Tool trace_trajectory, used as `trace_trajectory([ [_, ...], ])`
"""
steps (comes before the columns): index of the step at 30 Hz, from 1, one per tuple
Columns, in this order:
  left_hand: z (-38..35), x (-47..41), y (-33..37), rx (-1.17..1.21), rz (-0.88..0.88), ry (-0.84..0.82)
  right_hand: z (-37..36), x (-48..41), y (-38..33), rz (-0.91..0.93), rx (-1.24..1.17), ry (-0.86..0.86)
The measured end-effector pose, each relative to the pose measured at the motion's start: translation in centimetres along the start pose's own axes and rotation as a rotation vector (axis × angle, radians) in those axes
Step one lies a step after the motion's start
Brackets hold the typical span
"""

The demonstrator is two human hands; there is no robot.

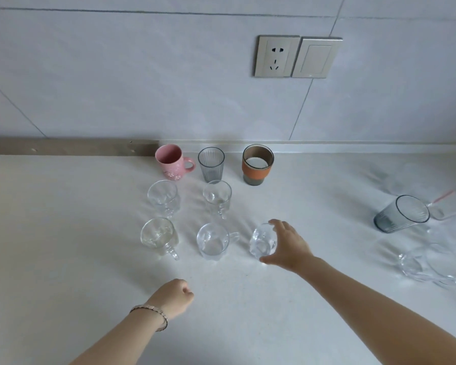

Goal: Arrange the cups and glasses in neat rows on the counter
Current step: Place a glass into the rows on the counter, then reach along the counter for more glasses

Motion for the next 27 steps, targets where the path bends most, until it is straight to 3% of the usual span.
trace_trajectory([
  [7, 0.7, -1.3, 1.9, -0.063, -0.068, -0.067, -0.5, 1.1, 0.7, -0.040, 0.012, 0.037],
  [13, -0.8, -3.4, 6.0, -0.107, -0.203, -0.198, 1.0, 3.3, 7.7, -0.346, 0.028, -0.040],
  [17, -2.7, -4.2, 9.8, -0.117, -0.274, -0.264, 2.5, 5.4, 12.7, -0.456, -0.065, -0.118],
  [22, -5.7, -5.6, 15.6, -0.157, -0.349, -0.340, 6.5, 6.3, 17.7, -0.470, -0.192, 0.040],
  [27, -8.6, -7.6, 21.4, -0.193, -0.375, -0.317, 11.4, 3.0, 22.1, -0.422, -0.228, 0.177],
])
Point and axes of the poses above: each hand's wrist, its own x-axis away from the middle knuckle, its own z-axis out of the back of the hand, y = z × x, the point moved 4 cm from there along -x, towards the middle knuckle, and after that the axes turned 14 degrees about -z, right-handed, at the moved point
